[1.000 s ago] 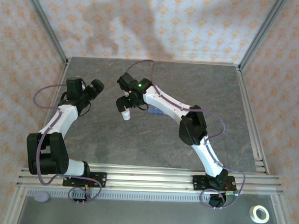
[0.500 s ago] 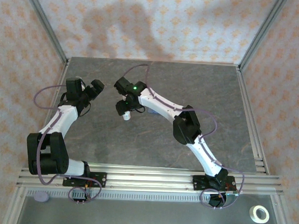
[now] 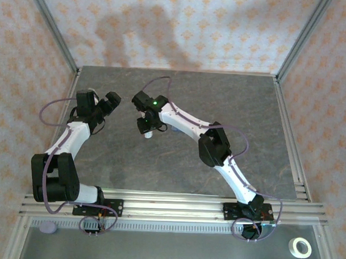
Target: Sort the pills into containers
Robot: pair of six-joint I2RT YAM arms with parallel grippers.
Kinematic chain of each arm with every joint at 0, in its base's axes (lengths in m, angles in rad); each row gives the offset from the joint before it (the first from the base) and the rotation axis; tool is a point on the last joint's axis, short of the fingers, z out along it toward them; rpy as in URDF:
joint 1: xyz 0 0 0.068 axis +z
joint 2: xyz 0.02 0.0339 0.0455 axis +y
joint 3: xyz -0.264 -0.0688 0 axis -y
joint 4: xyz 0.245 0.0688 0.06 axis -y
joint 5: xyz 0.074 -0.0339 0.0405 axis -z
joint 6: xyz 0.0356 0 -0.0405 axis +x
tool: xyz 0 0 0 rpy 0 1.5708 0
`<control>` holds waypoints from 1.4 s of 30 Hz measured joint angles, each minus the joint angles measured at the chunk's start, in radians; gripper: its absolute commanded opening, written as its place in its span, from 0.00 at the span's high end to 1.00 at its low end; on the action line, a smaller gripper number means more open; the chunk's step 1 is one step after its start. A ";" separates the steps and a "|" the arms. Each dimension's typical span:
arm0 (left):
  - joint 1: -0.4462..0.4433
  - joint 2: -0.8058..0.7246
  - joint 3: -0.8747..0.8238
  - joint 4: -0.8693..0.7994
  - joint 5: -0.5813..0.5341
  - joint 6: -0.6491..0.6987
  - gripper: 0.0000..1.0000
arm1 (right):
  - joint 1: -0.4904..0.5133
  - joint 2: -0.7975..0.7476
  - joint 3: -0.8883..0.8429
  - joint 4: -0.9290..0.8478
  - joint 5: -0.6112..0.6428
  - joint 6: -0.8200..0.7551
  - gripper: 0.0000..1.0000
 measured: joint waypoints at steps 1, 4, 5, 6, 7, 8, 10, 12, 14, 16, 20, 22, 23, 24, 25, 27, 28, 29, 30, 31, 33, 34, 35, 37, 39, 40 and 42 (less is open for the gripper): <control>0.000 0.000 0.000 0.000 0.002 0.000 0.00 | 0.000 0.000 0.000 0.000 -0.001 -0.003 0.63; 0.000 0.000 -0.002 0.011 0.019 0.000 0.00 | 0.000 -0.002 0.000 0.000 -0.002 -0.002 0.65; 0.000 0.000 -0.002 0.014 0.028 0.000 0.00 | 0.000 -0.002 0.000 0.000 -0.002 -0.001 0.65; 0.000 0.000 -0.002 0.016 0.036 0.000 0.00 | -0.001 -0.005 -0.002 0.001 -0.002 -0.001 0.65; -0.003 0.000 -0.002 0.018 0.041 0.001 0.00 | -0.003 -0.012 -0.011 0.005 -0.004 -0.001 0.65; -0.005 0.000 -0.002 0.018 0.048 0.002 0.00 | -0.006 -0.022 -0.022 0.008 -0.004 0.000 0.65; -0.027 0.000 0.000 0.016 0.047 0.011 0.00 | -0.018 -0.052 -0.056 0.016 -0.010 0.002 0.65; -0.074 0.000 0.006 0.013 0.038 0.031 0.00 | -0.045 -0.113 -0.112 0.032 -0.021 0.007 0.65; -0.128 -0.002 0.016 0.013 0.029 0.047 0.00 | -0.078 -0.166 -0.145 0.038 -0.026 0.007 0.65; -0.178 -0.004 0.029 0.013 0.015 0.058 0.00 | -0.121 -0.228 -0.182 0.060 -0.034 0.008 0.65; -0.270 -0.005 0.074 0.005 -0.029 0.088 0.00 | -0.225 -0.361 -0.265 0.091 -0.042 0.014 0.65; -0.306 -0.005 0.103 -0.005 -0.054 0.122 0.00 | -0.273 -0.411 -0.295 0.103 -0.044 0.015 0.65; -0.321 -0.005 0.118 -0.009 -0.061 0.138 0.00 | -0.288 -0.426 -0.304 0.107 -0.045 0.018 0.65; -0.334 -0.005 0.130 -0.010 -0.063 0.160 0.00 | -0.306 -0.441 -0.313 0.113 -0.051 0.023 0.65; -0.343 -0.005 0.139 -0.009 -0.063 0.180 0.01 | -0.321 -0.452 -0.320 0.117 -0.059 0.026 0.65; -0.351 -0.005 0.148 -0.003 -0.060 0.225 0.01 | -0.343 -0.462 -0.328 0.121 -0.078 0.034 0.65; -0.355 -0.005 0.148 0.004 -0.058 0.253 0.01 | -0.355 -0.462 -0.328 0.123 -0.090 0.038 0.65; -0.357 -0.002 0.148 0.011 -0.052 0.280 0.02 | -0.366 -0.462 -0.328 0.124 -0.103 0.042 0.65; -0.357 0.000 0.148 0.020 -0.047 0.303 0.03 | -0.375 -0.462 -0.329 0.124 -0.117 0.047 0.65; -0.363 0.007 0.148 0.032 -0.043 0.336 0.03 | -0.385 -0.462 -0.329 0.124 -0.136 0.050 0.65; -0.379 0.023 0.148 0.050 -0.027 0.401 0.04 | -0.407 -0.464 -0.329 0.124 -0.172 0.057 0.65; -0.394 0.034 0.148 0.060 -0.021 0.439 0.04 | -0.422 -0.465 -0.329 0.124 -0.193 0.060 0.65; -0.410 0.045 0.147 0.066 -0.017 0.476 0.05 | -0.434 -0.466 -0.329 0.124 -0.211 0.060 0.64; -0.441 0.061 0.140 0.077 -0.014 0.545 0.05 | -0.454 -0.468 -0.328 0.123 -0.238 0.060 0.65; -0.469 0.068 0.127 0.089 -0.008 0.602 0.05 | -0.466 -0.470 -0.328 0.120 -0.258 0.060 0.65; -0.487 0.068 0.111 0.112 -0.004 0.634 0.05 | -0.468 -0.470 -0.328 0.120 -0.275 0.060 0.65; -0.517 0.066 0.061 0.195 0.001 0.685 0.05 | -0.467 -0.470 -0.328 0.120 -0.319 0.064 0.65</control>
